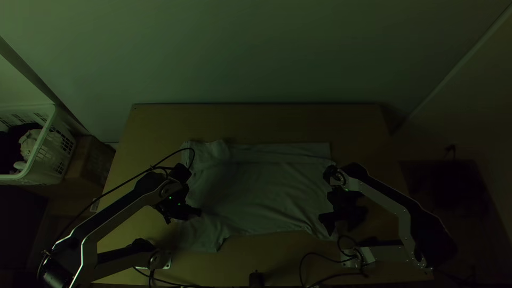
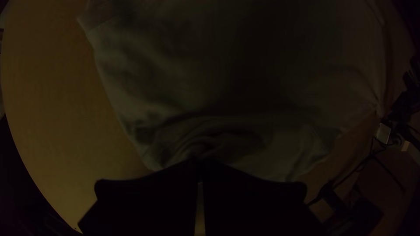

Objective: Fold the t-shirt

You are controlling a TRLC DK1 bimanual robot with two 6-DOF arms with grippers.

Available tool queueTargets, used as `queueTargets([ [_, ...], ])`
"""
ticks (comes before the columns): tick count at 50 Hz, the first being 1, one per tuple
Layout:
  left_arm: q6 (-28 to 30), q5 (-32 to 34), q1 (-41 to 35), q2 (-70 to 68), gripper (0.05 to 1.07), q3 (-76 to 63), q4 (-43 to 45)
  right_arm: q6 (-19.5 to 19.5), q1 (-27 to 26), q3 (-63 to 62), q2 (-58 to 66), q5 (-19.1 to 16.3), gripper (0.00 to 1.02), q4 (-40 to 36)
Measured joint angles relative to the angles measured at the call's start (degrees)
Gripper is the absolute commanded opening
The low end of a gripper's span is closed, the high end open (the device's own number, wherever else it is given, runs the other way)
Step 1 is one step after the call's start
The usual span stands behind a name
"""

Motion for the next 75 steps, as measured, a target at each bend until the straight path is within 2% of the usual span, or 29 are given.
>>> queueTargets([
  [12, 0.0, 0.0, 0.3, 0.0, 0.08, 0.2, 0.0, -0.9, 2.2, -1.4, 5.4, -1.2, 0.85, 1.8],
  [18, 0.0, 0.0, 0.4, -0.2, 0.08, 0.3, 0.0, -1.0, 3.8, -1.5, 7.5, -1.2, 0.78, 2.4],
  [26, 0.4, 0.0, 1.1, -0.3, 0.08, 0.4, 0.1, -1.0, 5.2, -1.5, 8.9, -1.2, 0.52, 5.2],
  [33, 0.8, 0.0, 1.9, -0.3, 0.08, 0.5, 0.3, -1.0, 5.6, -1.8, 9.0, -1.2, 0.51, 6.2],
  [34, 0.8, 0.0, 2.1, -0.3, 0.08, 0.5, 0.3, -1.0, 5.6, -1.8, 9.0, -1.2, 0.48, 6.2],
  [38, 0.8, 0.0, 2.4, -0.3, 0.08, 0.5, 0.4, -1.0, 5.6, -2.0, 9.1, -1.2, 0.06, 6.2],
  [39, 0.9, 0.0, 2.5, -0.3, 0.08, 0.5, 0.5, -1.2, 5.6, -2.0, 9.1, -1.2, 0.02, 6.3],
  [52, 2.5, 0.0, 4.8, -0.8, 0.08, 1.3, 0.7, -2.6, 5.9, -1.9, 7.5, -0.7, 0.03, 5.7],
  [68, 6.8, 0.0, 11.2, -1.6, 0.08, 4.5, -0.5, -5.8, -1.7, 2.1, 3.3, 1.9, 0.03, 1.4],
  [75, 8.8, 0.0, 13.7, -1.7, 0.08, 6.3, -1.1, -6.6, -4.1, 5.0, 2.7, 1.9, 0.03, 1.1],
])
